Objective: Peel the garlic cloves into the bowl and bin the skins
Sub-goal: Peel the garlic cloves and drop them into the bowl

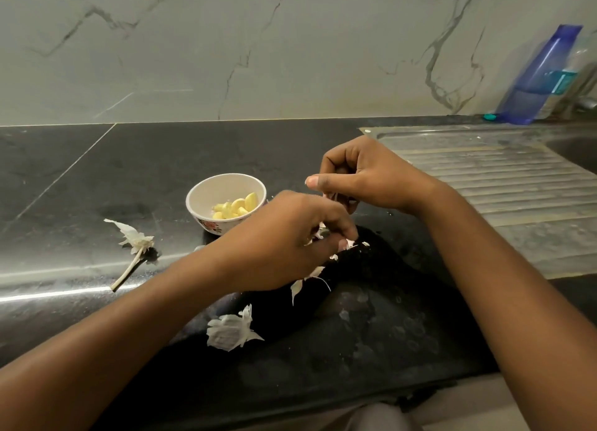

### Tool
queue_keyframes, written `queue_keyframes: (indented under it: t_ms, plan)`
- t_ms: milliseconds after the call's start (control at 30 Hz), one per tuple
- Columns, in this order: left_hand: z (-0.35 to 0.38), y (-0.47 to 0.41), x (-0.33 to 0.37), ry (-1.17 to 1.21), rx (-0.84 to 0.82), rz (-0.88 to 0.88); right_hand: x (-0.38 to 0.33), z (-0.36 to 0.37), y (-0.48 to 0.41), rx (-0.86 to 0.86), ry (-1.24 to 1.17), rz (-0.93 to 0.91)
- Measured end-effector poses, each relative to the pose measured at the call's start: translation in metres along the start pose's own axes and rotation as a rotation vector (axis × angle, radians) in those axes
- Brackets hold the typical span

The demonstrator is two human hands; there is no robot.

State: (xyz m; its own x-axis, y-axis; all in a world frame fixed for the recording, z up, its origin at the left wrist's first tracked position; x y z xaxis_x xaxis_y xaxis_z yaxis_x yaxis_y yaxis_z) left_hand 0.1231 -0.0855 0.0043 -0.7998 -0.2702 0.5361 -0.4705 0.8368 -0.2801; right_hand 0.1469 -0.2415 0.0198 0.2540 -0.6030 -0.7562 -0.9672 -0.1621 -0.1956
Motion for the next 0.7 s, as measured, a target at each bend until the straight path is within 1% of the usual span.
queue_keyframes:
  t_ms: [133, 233, 333, 500, 633, 700]
  plan:
    - [-0.031, 0.0, -0.014, 0.267, 0.164, -0.079, 0.001, -0.002, 0.002, -0.022, -0.061, 0.021]
    - [-0.051, 0.001, -0.025, 0.519, 0.248, -0.187, -0.004, -0.003, 0.004, -0.026, -0.125, 0.008]
    - [-0.062, 0.004, -0.036, 0.674, 0.348, -0.285, -0.009, -0.004, 0.005, -0.024, -0.175, -0.007]
    - [-0.064, 0.007, -0.047, 0.715, 0.426, -0.374, -0.016, -0.001, 0.006, -0.028, -0.214, -0.076]
    - [-0.061, 0.008, -0.046, 0.737, 0.421, -0.392, -0.021, -0.001, 0.004, 0.036, -0.152, -0.162]
    - [-0.058, 0.008, -0.046, 0.789, 0.415, -0.41, -0.021, 0.0, 0.003, 0.067, -0.114, -0.174]
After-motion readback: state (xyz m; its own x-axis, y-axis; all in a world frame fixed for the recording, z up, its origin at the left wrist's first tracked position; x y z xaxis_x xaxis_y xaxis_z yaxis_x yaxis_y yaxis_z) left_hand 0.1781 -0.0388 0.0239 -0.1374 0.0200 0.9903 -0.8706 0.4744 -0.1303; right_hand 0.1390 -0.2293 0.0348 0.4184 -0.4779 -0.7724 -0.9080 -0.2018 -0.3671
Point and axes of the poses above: each hand's wrist, its own y-axis away from the middle knuckle, its own z-axis out of the palm, x = y × z, the point moved 6 cm from there along -y, towards the middle knuckle, and after that the axes turned 2 degrees about -z, right-handed, at the moved point
